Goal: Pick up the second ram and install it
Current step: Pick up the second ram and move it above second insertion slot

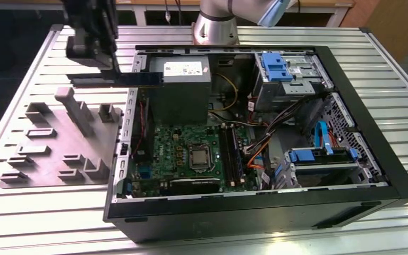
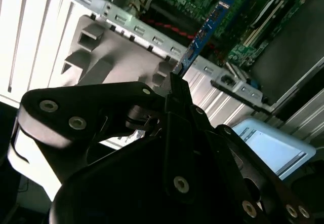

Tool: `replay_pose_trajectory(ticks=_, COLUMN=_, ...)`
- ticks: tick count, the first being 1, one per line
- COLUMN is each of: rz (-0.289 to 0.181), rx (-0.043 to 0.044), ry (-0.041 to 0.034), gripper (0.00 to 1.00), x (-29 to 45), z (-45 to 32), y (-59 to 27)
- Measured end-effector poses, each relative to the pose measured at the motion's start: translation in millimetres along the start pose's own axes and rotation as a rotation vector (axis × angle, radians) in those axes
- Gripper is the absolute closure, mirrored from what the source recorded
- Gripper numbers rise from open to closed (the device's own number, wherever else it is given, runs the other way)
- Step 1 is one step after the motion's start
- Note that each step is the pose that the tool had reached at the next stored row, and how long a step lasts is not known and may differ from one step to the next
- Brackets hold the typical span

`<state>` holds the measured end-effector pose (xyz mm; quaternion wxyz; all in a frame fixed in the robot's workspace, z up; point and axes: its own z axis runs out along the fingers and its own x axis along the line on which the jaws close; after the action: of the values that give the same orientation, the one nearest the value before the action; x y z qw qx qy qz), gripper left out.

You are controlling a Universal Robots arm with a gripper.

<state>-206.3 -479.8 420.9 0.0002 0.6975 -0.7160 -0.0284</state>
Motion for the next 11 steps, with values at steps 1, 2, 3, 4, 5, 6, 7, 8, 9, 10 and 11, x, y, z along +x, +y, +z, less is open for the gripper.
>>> replay_pose_trajectory(ticks=1, rz=0.000, rx=0.0000, ry=0.0000, gripper=0.89, x=-0.1, z=-0.1, y=-4.9)
replay_pose_trajectory(ticks=2, rz=0.000, rx=0.0000, ry=0.0000, gripper=0.89, x=-0.2, z=-0.3, y=-9.4)
replay_pose_trajectory(ticks=3, rz=0.000, rx=-0.0001, ry=0.0001, gripper=0.89, x=-0.4, z=-0.4, y=-13.9)
replay_pose_trajectory(ticks=4, rz=0.000, rx=0.0000, ry=0.0001, gripper=0.89, x=-0.5, z=-0.5, y=-18.3)
replay_pose_trajectory(ticks=5, rz=0.000, rx=0.0000, ry=0.0000, gripper=0.89, x=-0.6, z=-0.6, y=-22.6)
replay_pose_trajectory(ticks=6, rz=0.000, rx=0.0000, ry=0.0000, gripper=0.89, x=-0.7, z=-0.7, y=-27.2)
replay_pose_trajectory(ticks=7, rz=0.000, rx=0.0000, ry=0.0000, gripper=0.89, x=-1.0, z=-0.9, y=-36.0)
replay_pose_trajectory(ticks=8, rz=0.000, rx=0.0000, ry=0.0000, gripper=0.89, x=-1.2, z=-1.2, y=-45.5)
replay_pose_trajectory(ticks=9, rz=0.000, rx=0.0000, ry=0.0001, gripper=0.89, x=-1.3, z=-1.3, y=-49.9)
replay_pose_trajectory(ticks=10, rz=0.000, rx=0.0000, ry=0.0001, gripper=0.89, x=-1.4, z=-1.4, y=-54.4)
replay_pose_trajectory(ticks=11, rz=0.000, rx=0.0000, ry=0.0000, gripper=0.89, x=-1.7, z=-1.6, y=-63.5)
